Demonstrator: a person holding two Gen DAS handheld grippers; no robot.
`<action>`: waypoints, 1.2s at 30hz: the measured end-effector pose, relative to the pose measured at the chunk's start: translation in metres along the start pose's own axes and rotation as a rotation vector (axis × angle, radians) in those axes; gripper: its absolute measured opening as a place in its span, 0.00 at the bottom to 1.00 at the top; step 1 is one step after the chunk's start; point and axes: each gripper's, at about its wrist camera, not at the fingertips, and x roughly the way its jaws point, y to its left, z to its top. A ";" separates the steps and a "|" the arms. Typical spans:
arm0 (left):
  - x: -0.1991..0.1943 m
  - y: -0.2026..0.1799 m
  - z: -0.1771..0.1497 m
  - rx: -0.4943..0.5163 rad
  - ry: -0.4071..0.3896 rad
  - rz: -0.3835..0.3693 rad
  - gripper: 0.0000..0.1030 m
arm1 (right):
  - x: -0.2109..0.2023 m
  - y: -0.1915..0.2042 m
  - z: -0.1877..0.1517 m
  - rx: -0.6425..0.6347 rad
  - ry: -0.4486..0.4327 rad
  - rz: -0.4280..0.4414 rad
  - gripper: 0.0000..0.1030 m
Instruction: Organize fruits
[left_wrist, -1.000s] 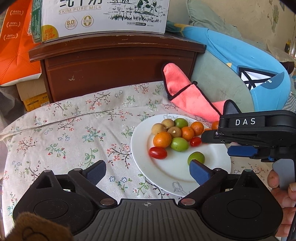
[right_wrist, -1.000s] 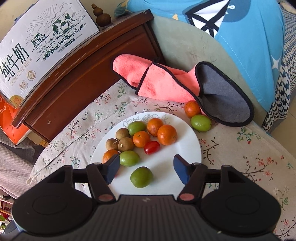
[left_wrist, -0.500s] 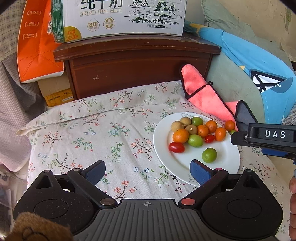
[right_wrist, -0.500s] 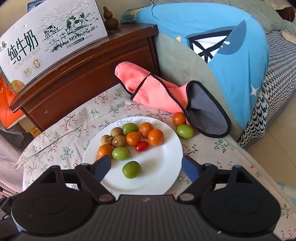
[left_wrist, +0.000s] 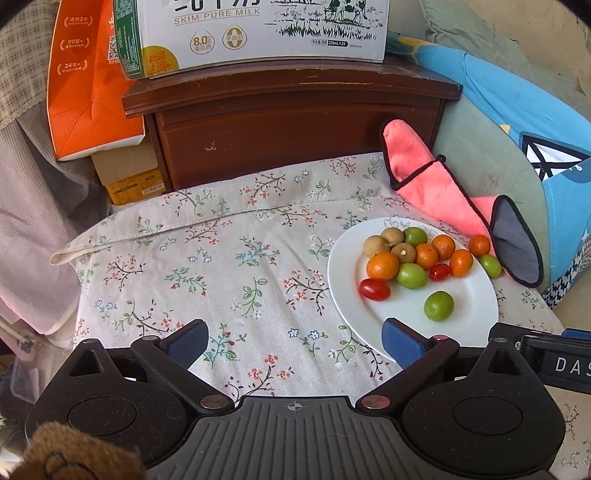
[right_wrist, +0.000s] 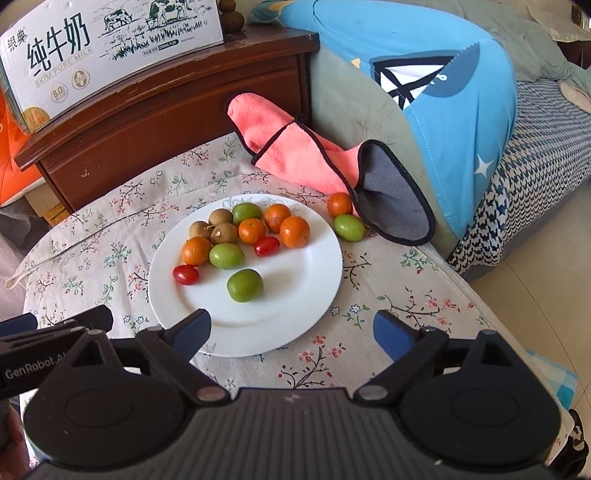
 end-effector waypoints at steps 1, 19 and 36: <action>0.002 -0.001 0.000 0.004 0.007 0.004 0.98 | 0.002 -0.001 0.000 0.011 0.013 -0.003 0.92; 0.028 -0.016 0.000 0.027 0.072 0.041 0.98 | 0.024 -0.003 0.001 0.021 0.071 -0.066 0.95; 0.033 -0.020 -0.002 0.038 0.096 0.060 0.98 | 0.029 0.001 0.001 -0.019 0.061 -0.106 0.96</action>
